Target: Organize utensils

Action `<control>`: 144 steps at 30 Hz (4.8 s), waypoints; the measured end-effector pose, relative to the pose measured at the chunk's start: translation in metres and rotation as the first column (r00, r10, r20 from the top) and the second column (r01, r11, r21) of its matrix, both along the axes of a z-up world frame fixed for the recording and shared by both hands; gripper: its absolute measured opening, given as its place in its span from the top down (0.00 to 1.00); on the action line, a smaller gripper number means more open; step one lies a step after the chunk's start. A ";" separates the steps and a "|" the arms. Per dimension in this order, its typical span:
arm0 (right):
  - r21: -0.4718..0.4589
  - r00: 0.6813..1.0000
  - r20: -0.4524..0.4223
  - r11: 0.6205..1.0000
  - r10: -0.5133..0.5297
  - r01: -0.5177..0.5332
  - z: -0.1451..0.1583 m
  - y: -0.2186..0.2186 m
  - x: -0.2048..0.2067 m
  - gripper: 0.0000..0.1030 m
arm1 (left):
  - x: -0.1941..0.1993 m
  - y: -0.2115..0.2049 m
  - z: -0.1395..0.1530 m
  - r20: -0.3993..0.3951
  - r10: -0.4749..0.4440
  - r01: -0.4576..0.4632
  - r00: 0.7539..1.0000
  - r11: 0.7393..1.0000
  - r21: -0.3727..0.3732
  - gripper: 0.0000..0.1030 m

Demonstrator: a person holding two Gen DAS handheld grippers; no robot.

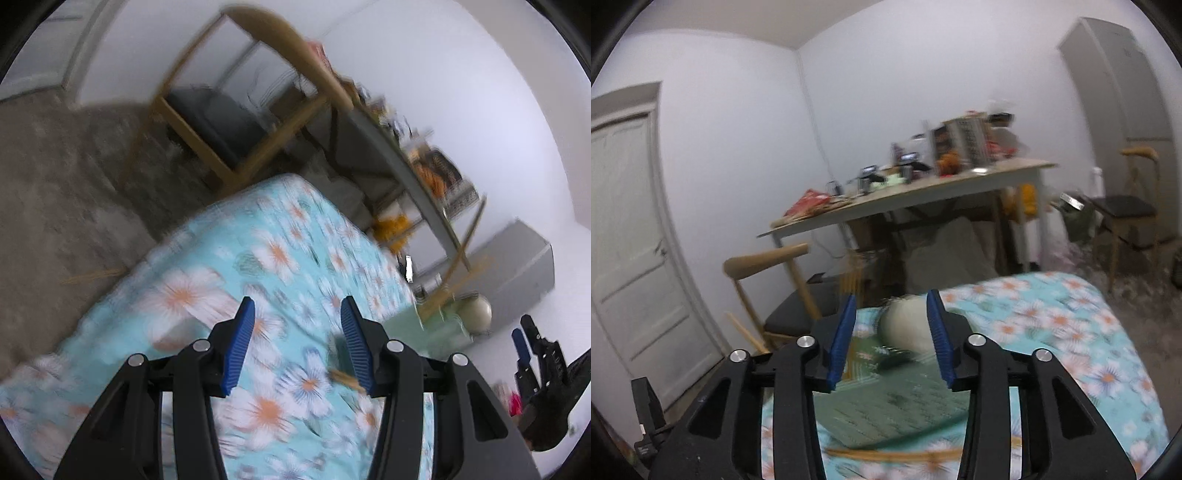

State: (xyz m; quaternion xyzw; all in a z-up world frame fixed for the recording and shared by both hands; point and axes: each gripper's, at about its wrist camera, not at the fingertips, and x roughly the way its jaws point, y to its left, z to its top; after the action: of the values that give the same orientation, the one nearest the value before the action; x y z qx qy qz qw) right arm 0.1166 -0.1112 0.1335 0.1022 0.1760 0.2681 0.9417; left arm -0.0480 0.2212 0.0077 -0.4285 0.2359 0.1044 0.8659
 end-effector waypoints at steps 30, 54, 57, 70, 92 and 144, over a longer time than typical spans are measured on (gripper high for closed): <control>-0.022 0.896 -0.412 0.985 -0.165 0.172 -0.119 -0.114 0.075 0.62 | 0.088 -0.072 -0.052 -0.103 -0.194 0.174 0.976 0.969 -0.175 0.75; -0.094 0.877 -0.447 0.984 -0.175 0.148 -0.135 -0.100 0.080 0.62 | 0.042 -0.010 -0.053 -0.026 -0.109 0.098 0.994 0.957 -0.273 0.90; -0.102 0.877 -0.449 0.985 -0.171 0.140 -0.137 -0.098 0.081 0.62 | 0.033 0.006 -0.045 -0.024 -0.061 0.053 0.998 0.969 -0.240 0.90; -0.151 0.874 -0.453 0.981 -0.177 0.120 -0.144 -0.087 0.081 0.62 | 0.017 0.049 -0.054 0.003 -0.037 0.036 0.999 0.938 -0.346 0.93; -0.149 0.866 -0.470 0.983 -0.169 0.110 -0.147 -0.085 0.081 0.58 | 0.039 0.022 -0.059 -0.022 -0.039 0.023 0.999 0.870 -0.492 0.60; -0.357 0.876 -0.345 0.817 0.336 -0.454 -0.131 0.087 -0.002 0.56 | -0.021 0.089 -0.003 0.043 0.231 -0.224 0.972 0.968 -0.116 0.93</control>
State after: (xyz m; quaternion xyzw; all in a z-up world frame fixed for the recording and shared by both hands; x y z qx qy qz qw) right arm 0.1148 -0.0247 0.0022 -0.1106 0.3724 0.3977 0.8312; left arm -0.0690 0.3097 0.0052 -0.5025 0.1662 0.1778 0.8296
